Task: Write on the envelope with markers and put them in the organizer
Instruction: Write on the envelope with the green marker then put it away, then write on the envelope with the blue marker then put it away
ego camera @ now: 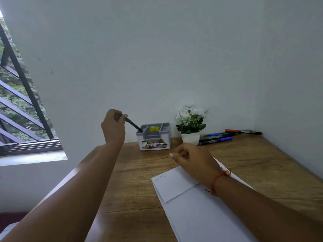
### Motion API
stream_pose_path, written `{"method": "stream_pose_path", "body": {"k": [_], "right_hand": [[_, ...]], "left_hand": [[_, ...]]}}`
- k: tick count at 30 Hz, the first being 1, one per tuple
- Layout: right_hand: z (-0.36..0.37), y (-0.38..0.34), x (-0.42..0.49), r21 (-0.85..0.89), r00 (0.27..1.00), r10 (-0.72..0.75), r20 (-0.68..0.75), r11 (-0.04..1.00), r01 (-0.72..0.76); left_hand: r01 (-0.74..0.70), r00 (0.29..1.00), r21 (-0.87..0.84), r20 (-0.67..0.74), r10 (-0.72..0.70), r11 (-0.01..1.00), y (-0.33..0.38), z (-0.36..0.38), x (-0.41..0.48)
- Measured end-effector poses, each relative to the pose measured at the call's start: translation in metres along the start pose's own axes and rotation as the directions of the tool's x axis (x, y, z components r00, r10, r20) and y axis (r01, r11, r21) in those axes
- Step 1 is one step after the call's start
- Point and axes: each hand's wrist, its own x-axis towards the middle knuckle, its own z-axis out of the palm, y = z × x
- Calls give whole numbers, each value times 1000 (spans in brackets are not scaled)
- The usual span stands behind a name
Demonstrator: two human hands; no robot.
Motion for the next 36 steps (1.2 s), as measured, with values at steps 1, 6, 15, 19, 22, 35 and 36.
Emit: {"method": "stream_pose_path", "body": {"k": [1, 6, 15, 19, 22, 35, 36], "right_hand": [[0, 1, 0, -17, 1000, -3, 9, 1000, 4], [3, 4, 0, -67, 998, -27, 48, 997, 30], [7, 4, 0, -109, 995, -31, 99, 993, 41], [3, -3, -3, -40, 999, 24, 34, 999, -23], [-9, -15, 0, -20, 994, 55, -99, 998, -57], [-99, 49, 39, -716, 933, 356, 50, 664, -215], [-99, 56, 40, -729, 938, 342, 57, 656, -195]], "left_hand": [[2, 1000, 12, 25, -2, 1000, -3, 3, 1], [-34, 990, 110, 143, 18, 993, -14, 18, -2], [-147, 987, 180, 92, 132, 973, -9, 17, -32], [-247, 956, 70, 181, 231, 967, 20, 13, -78], [-225, 862, 36, 473, 182, 974, 27, 14, -109], [-316, 653, 152, 751, 98, 937, 4, 15, -120], [-316, 662, 153, 743, 102, 936, 2, 15, -119]]}}
